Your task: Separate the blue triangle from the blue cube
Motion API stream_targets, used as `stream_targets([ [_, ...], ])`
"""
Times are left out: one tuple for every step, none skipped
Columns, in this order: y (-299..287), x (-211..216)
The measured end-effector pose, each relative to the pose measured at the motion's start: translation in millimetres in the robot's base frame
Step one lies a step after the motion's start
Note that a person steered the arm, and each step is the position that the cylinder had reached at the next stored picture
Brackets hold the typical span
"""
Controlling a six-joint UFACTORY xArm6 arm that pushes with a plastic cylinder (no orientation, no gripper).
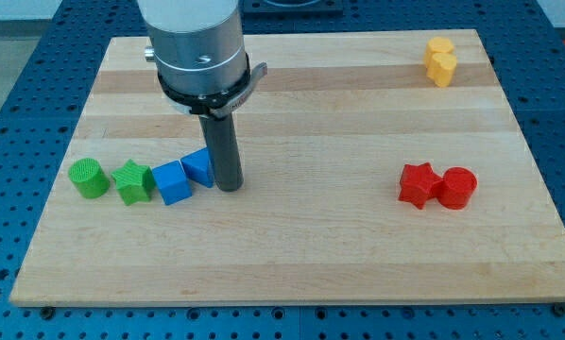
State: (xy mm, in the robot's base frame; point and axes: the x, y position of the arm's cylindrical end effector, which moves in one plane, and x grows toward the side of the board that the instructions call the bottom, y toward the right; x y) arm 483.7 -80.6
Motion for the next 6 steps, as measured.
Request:
stream_targets([
  [-38.4,10.8],
  [-66.3,16.4],
  [-70.6,8.4],
  [-72.6,-47.3],
  [-72.6,-76.3],
  [-72.6,-78.7],
])
